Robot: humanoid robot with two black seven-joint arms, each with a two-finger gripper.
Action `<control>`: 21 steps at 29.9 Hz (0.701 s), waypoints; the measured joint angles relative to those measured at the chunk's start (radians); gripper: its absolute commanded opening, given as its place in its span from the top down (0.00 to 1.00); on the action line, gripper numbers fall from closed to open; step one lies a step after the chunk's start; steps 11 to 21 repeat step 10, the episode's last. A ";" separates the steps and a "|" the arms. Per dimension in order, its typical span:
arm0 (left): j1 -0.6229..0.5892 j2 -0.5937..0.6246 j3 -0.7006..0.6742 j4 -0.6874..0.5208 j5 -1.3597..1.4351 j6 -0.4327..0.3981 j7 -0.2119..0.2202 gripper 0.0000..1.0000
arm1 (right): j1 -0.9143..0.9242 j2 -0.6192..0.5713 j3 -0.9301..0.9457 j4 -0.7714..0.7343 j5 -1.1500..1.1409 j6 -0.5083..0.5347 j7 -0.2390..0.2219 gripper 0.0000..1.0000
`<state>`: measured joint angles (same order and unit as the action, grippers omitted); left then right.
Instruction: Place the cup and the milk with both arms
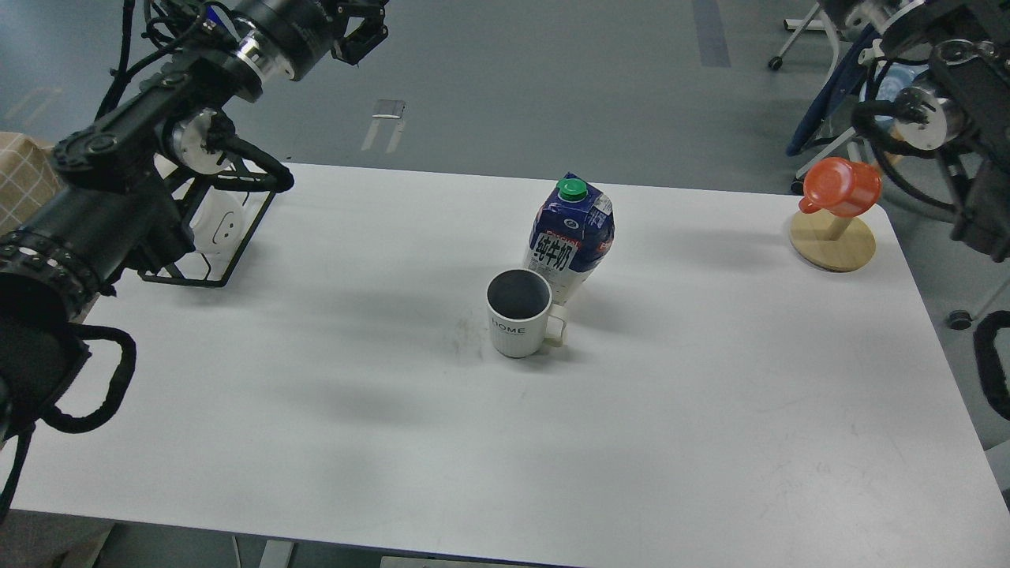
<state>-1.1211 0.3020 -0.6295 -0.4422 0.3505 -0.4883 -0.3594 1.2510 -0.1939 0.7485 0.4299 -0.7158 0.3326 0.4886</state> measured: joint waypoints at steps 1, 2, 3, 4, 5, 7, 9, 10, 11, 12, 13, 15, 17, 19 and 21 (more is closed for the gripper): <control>0.000 -0.013 -0.001 0.022 -0.005 0.000 0.000 0.01 | -0.001 0.021 0.010 -0.012 0.017 0.006 0.000 0.00; 0.000 -0.028 -0.003 0.047 -0.012 0.000 0.000 0.01 | -0.006 0.041 0.016 -0.019 0.034 0.007 0.000 0.00; 0.001 -0.044 -0.006 0.071 -0.020 0.000 0.000 0.01 | -0.015 0.059 0.020 -0.025 0.048 0.006 0.000 0.00; 0.002 -0.056 -0.009 0.089 -0.027 0.000 0.001 0.01 | -0.027 0.077 0.022 -0.030 0.058 0.004 0.000 0.00; 0.005 -0.068 -0.012 0.106 -0.034 0.000 0.001 0.01 | -0.037 0.091 0.023 -0.035 0.065 0.001 0.000 0.00; 0.020 -0.087 -0.017 0.127 -0.040 0.000 0.002 0.01 | -0.056 0.111 0.024 -0.039 0.071 0.001 0.000 0.00; 0.038 -0.101 -0.019 0.136 -0.042 0.000 0.007 0.01 | -0.074 0.122 0.025 -0.039 0.073 0.002 0.000 0.00; 0.045 -0.105 -0.020 0.137 -0.042 0.000 0.009 0.01 | -0.082 0.124 0.025 -0.038 0.073 0.002 0.000 0.00; 0.045 -0.105 -0.020 0.137 -0.042 0.000 0.009 0.01 | -0.082 0.124 0.025 -0.038 0.073 0.002 0.000 0.00; 0.045 -0.105 -0.020 0.137 -0.042 0.000 0.009 0.01 | -0.082 0.124 0.025 -0.038 0.073 0.002 0.000 0.00; 0.045 -0.105 -0.020 0.137 -0.042 0.000 0.009 0.01 | -0.082 0.124 0.025 -0.038 0.073 0.002 0.000 0.00; 0.045 -0.105 -0.020 0.137 -0.042 0.000 0.009 0.01 | -0.082 0.124 0.025 -0.038 0.073 0.002 0.000 0.00; 0.045 -0.105 -0.020 0.137 -0.042 0.000 0.009 0.01 | -0.082 0.124 0.025 -0.038 0.073 0.002 0.000 0.00; 0.045 -0.105 -0.020 0.137 -0.042 0.000 0.009 0.01 | -0.082 0.124 0.025 -0.038 0.073 0.002 0.000 0.00; 0.045 -0.105 -0.020 0.137 -0.042 0.000 0.009 0.01 | -0.082 0.124 0.025 -0.038 0.073 0.002 0.000 0.00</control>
